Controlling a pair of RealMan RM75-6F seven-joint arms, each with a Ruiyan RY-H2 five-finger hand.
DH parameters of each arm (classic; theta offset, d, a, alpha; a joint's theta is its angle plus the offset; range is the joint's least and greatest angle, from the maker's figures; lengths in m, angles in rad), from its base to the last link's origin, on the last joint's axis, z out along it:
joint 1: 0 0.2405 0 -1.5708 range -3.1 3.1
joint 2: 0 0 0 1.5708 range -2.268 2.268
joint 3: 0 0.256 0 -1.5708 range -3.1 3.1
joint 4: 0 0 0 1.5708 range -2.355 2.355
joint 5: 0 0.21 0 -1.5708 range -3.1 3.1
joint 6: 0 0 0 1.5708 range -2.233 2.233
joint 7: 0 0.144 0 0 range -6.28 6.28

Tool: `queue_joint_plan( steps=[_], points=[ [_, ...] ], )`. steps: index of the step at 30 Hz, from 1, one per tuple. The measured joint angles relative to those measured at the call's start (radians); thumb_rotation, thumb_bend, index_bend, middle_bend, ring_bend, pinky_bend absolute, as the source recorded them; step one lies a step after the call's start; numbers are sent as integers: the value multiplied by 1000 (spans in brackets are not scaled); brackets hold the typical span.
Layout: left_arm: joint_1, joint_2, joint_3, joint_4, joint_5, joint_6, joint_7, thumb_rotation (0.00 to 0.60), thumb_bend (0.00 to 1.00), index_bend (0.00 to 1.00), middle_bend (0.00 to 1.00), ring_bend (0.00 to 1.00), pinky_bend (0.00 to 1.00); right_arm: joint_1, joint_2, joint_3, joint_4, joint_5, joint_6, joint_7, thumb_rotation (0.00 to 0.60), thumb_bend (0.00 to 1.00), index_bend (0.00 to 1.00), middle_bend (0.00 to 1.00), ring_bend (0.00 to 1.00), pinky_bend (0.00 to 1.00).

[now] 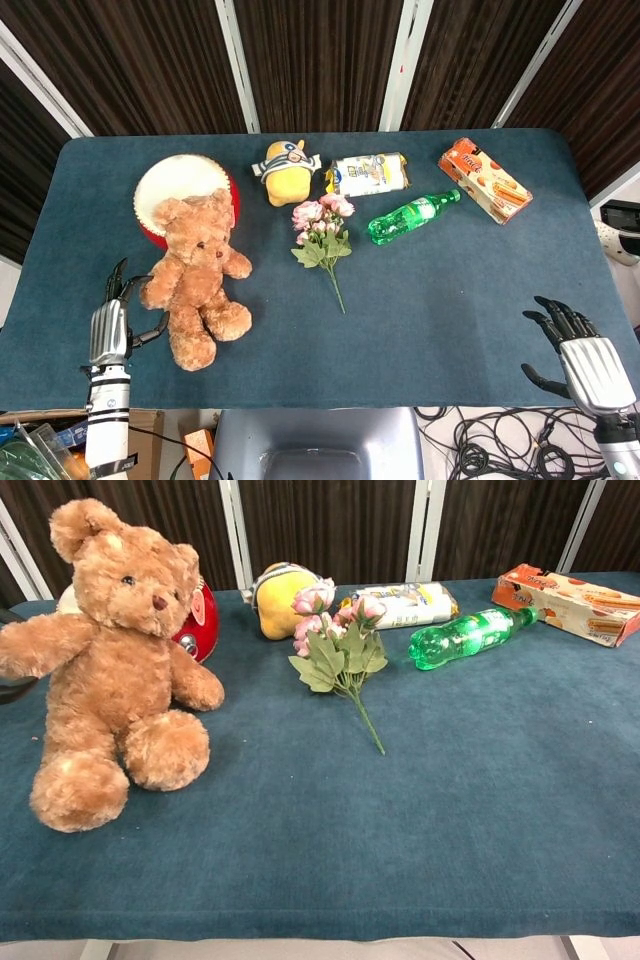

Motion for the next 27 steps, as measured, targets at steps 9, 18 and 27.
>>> queue_joint_plan(
  steps=[9, 18, 27],
  points=[
    [-19, -41, -20, 31, 2, -9, -56, 600, 260, 367, 58, 61, 295, -2, 2, 7, -3, 6, -9, 3, 600, 137, 260, 113, 104, 218],
    [-31, -67, -30, 71, 0, -4, -51, 600, 258, 368, 63, 68, 302, -3, 4, 10, -7, 11, -24, 4, 600, 137, 261, 113, 104, 219],
    [-35, -96, -44, 115, -22, 45, 54, 600, 264, 263, 35, 65, 302, 0, 10, 6, -15, 13, -47, 5, 600, 137, 262, 113, 104, 220]
  ],
)
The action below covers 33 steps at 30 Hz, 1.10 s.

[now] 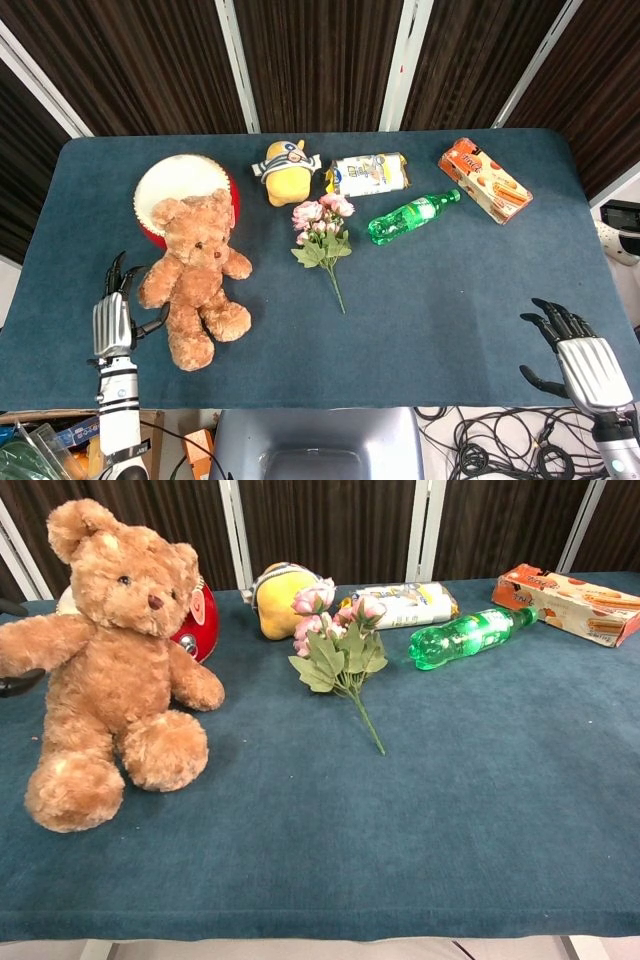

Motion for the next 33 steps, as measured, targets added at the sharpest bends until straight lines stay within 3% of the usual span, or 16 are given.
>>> queue_joint_plan(
  steps=[8, 18, 25, 33],
  points=[
    [1, -1, -2, -7, -30, 9, 64, 600, 271, 225, 15, 67, 309, 5, 7, -6, -7, 3, -27, 0, 600, 137, 263, 113, 104, 224],
    [0, -15, -9, 8, -11, 26, 36, 600, 367, 463, 132, 148, 357, 6, 12, -8, -13, 4, -38, 4, 600, 137, 263, 113, 104, 224],
    [-2, -19, -11, 17, -10, 22, 27, 600, 422, 493, 158, 165, 364, 7, 14, -8, -15, 5, -44, 6, 600, 137, 265, 113, 104, 224],
    [-6, -10, 18, 32, 97, 25, -70, 600, 422, 494, 160, 165, 364, 10, 16, -9, -18, 11, -61, 5, 600, 137, 267, 113, 104, 225]
  ],
)
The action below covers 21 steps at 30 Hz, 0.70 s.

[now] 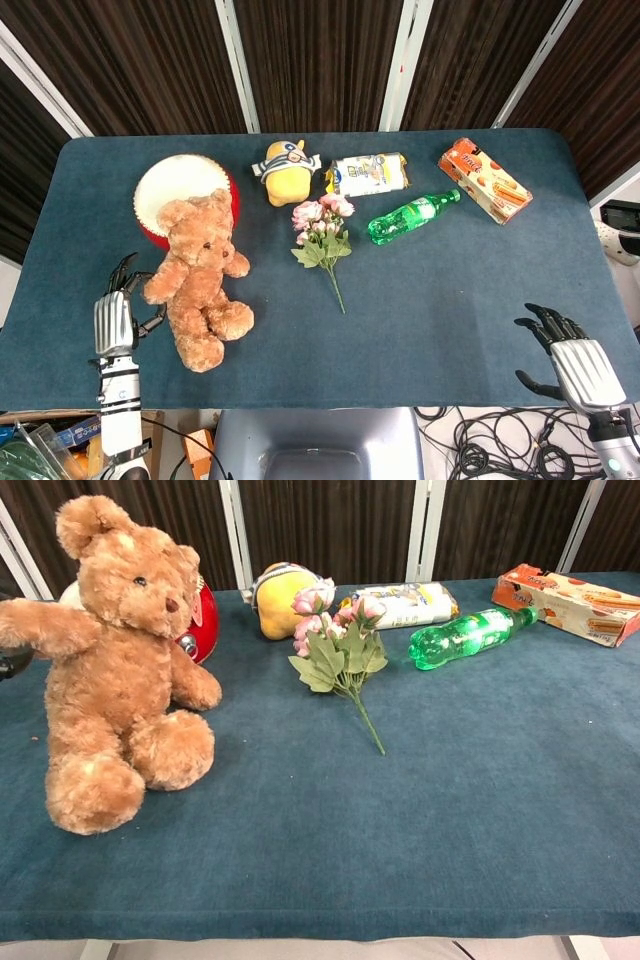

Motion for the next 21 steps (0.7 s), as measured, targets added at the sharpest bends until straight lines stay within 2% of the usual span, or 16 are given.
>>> queue_joint_plan(
  steps=[5, 8, 11, 13, 18, 21],
  points=[
    [2, 12, 5, -6, -53, -38, 20, 600, 420, 494, 160, 167, 367, 2, 7, -3, -5, -1, -5, 6, 600, 138, 268, 113, 104, 225],
    [3, 32, 3, -42, -128, -72, 78, 600, 419, 494, 163, 170, 371, 1, 6, 0, -4, 1, -3, 5, 600, 137, 268, 113, 104, 226],
    [1, 43, 1, -79, -156, -81, 138, 600, 418, 494, 163, 170, 370, 1, 3, 1, -3, 4, -3, 2, 600, 137, 268, 113, 104, 226],
    [0, 41, 1, -79, -139, -74, 139, 600, 415, 494, 164, 170, 369, 2, 4, 1, -5, 5, -7, 2, 600, 137, 268, 113, 104, 226],
    [-1, 22, 5, -33, -44, -34, 40, 600, 412, 494, 165, 170, 369, 2, 4, 1, -6, 7, -8, 0, 600, 137, 268, 113, 104, 231],
    [1, 15, 6, -17, -37, -23, 34, 600, 412, 494, 166, 170, 369, 2, 6, 0, -6, 8, -12, 1, 600, 137, 268, 113, 104, 232]
  ],
)
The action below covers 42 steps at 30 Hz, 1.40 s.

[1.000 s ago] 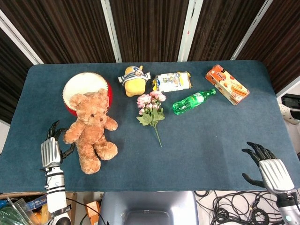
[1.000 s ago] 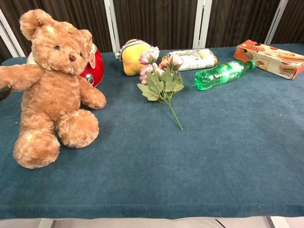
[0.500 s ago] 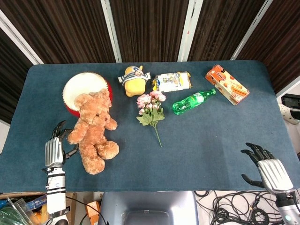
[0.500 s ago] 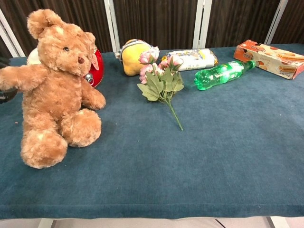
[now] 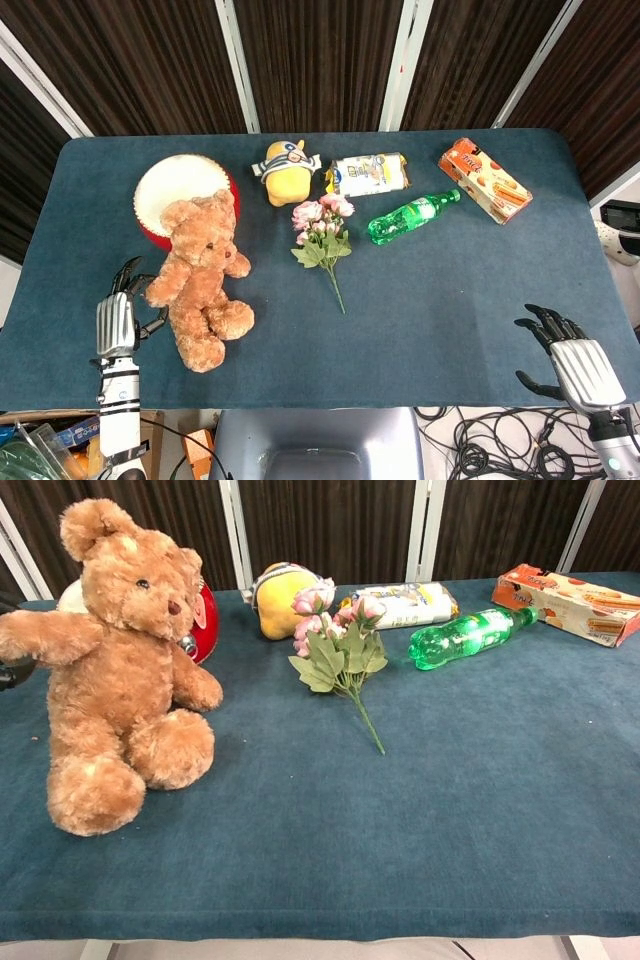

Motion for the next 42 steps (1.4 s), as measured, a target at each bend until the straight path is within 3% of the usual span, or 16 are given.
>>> queue_joint_plan(
  steps=[6, 15, 23, 29, 32, 37, 42],
  points=[
    [0, 17, -2, -35, -84, -45, 60, 600, 412, 494, 165, 170, 369, 4, 5, -1, -4, 7, -14, 1, 600, 137, 268, 113, 104, 233],
    [-4, 6, 7, 9, 26, -9, -21, 600, 410, 494, 166, 170, 368, 3, 4, 2, -3, 7, -8, 4, 600, 137, 268, 113, 104, 233],
    [-3, 32, 15, -37, -55, -66, 41, 600, 410, 494, 166, 170, 369, 4, 6, 1, -5, 10, -16, 3, 600, 137, 268, 113, 104, 233],
    [-2, 45, 19, -50, -34, -63, 33, 600, 408, 484, 165, 169, 368, 5, 7, 1, -7, 11, -17, 4, 600, 137, 268, 113, 104, 234],
    [-1, 63, 32, -56, -25, -74, 27, 600, 403, 403, 150, 161, 361, 5, 8, 0, -7, 12, -20, 3, 600, 137, 268, 113, 104, 234],
    [0, 121, 62, -70, -21, -126, 23, 600, 381, 79, 20, 105, 338, 4, 8, -1, -7, 13, -18, 1, 600, 137, 254, 113, 104, 234],
    [6, 241, 104, -81, 20, -184, -34, 600, 349, 0, 0, 0, 331, 1, 3, 1, -4, 11, -10, -4, 600, 137, 228, 113, 104, 234]
  ],
)
